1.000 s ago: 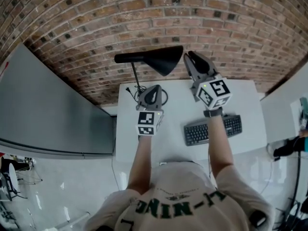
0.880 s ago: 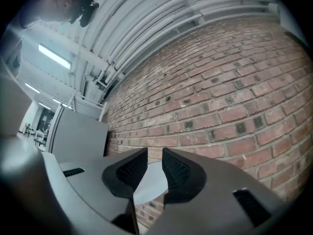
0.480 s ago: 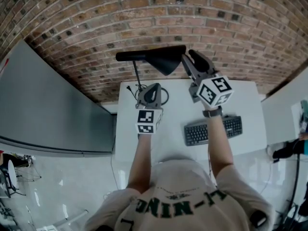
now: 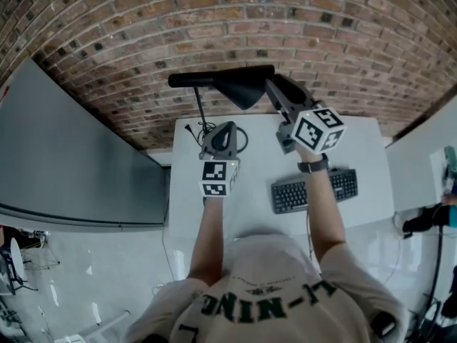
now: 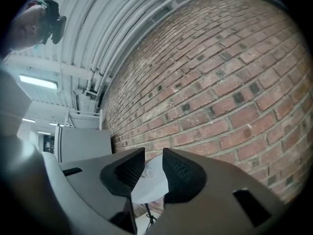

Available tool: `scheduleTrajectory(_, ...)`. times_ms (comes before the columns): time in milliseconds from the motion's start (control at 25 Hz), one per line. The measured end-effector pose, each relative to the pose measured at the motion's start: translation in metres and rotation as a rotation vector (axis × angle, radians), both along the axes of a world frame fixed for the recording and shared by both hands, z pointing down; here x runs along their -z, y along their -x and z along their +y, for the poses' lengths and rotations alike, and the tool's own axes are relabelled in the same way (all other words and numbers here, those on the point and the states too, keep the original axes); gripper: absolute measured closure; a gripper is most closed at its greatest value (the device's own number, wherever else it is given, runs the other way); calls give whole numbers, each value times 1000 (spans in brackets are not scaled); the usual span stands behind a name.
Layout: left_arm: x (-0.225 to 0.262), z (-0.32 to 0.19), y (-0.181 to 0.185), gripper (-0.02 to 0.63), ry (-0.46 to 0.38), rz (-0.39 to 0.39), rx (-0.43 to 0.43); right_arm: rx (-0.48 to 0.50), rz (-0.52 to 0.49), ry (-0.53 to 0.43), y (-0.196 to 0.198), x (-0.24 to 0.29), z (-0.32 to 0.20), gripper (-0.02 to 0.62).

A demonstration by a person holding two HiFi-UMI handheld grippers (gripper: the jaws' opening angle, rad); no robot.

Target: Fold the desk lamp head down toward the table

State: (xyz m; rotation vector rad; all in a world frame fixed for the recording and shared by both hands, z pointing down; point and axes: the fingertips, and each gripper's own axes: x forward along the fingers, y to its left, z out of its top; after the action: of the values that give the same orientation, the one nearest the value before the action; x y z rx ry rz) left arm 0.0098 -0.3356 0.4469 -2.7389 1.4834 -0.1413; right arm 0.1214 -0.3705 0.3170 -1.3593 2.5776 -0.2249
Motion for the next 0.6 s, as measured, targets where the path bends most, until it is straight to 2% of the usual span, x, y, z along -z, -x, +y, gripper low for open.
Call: scheduleTrajectory(600, -8, 1, -6, 607, 13, -6, -6, -1, 42, 35, -3, -16, 4, 486)
